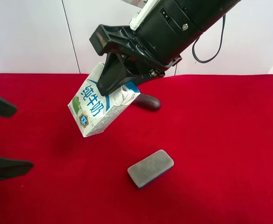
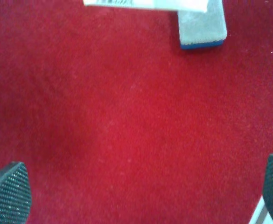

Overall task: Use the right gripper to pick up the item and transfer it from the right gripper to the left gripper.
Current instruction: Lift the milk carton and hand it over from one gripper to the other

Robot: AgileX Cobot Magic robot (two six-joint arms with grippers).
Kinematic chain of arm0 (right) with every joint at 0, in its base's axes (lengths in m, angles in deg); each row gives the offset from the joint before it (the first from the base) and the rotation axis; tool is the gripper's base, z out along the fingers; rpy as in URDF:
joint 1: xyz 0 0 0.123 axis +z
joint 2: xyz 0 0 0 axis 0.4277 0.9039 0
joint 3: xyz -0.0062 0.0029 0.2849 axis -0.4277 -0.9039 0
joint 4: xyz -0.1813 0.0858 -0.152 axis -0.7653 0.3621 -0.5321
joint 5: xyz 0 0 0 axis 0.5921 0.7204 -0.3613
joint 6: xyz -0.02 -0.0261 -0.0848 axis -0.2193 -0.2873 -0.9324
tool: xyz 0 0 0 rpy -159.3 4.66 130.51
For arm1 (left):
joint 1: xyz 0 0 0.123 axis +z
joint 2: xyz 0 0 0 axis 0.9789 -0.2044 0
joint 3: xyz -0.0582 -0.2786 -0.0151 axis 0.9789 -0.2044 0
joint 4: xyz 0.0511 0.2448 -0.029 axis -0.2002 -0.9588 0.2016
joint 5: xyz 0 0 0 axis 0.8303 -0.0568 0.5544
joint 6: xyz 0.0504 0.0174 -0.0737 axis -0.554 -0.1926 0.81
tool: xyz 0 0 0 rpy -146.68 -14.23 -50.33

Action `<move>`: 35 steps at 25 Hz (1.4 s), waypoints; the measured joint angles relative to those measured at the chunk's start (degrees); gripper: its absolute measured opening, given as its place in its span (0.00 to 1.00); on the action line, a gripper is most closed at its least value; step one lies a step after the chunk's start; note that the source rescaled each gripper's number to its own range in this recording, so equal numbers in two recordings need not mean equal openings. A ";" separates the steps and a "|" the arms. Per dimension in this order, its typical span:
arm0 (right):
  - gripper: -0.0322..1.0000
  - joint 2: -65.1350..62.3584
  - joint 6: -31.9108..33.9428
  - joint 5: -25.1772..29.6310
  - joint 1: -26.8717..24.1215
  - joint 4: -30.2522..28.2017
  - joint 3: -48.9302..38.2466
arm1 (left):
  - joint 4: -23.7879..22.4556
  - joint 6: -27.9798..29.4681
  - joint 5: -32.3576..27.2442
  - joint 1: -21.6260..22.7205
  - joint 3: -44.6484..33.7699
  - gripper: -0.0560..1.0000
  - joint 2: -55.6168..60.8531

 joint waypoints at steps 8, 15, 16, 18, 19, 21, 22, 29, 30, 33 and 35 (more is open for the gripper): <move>0.04 0.00 0.00 -2.63 0.00 1.05 0.00 | 0.00 -1.74 3.53 -0.07 4.47 1.00 -6.36; 0.04 0.00 0.00 -4.20 0.00 2.59 0.00 | 0.00 -2.36 4.25 -3.25 9.62 1.00 -11.91; 0.04 0.00 0.00 -4.37 0.00 2.83 0.00 | -0.06 -2.54 4.49 -4.08 9.67 1.00 -12.60; 0.04 0.00 0.00 -4.35 0.00 3.02 0.00 | -0.63 -2.52 5.37 -5.15 9.84 1.00 -13.77; 0.04 0.00 0.00 -4.35 0.00 3.06 0.00 | -0.83 -2.52 6.21 -5.27 9.90 1.00 -14.28; 0.04 0.00 0.00 -4.62 0.00 3.68 0.00 | -1.08 -2.46 8.16 -5.40 10.01 1.00 -15.15; 0.04 0.00 0.00 -4.79 0.00 4.30 0.00 | -1.08 -2.46 9.34 -5.44 10.01 1.00 -15.55; 0.04 0.00 0.00 -5.99 0.00 5.84 0.00 | -1.26 -2.34 13.33 -5.50 10.26 1.00 -18.11; 0.04 0.00 0.00 -6.06 0.00 5.84 0.00 | -1.26 -2.34 13.75 -5.50 10.26 1.00 -18.45; 0.04 0.00 0.00 -6.36 0.00 5.95 0.00 | -1.26 -2.34 14.67 -5.50 10.27 1.00 -18.93; 0.04 0.00 0.00 -6.52 0.00 5.96 0.00 | -1.26 -2.34 15.33 -5.50 10.27 1.00 -19.19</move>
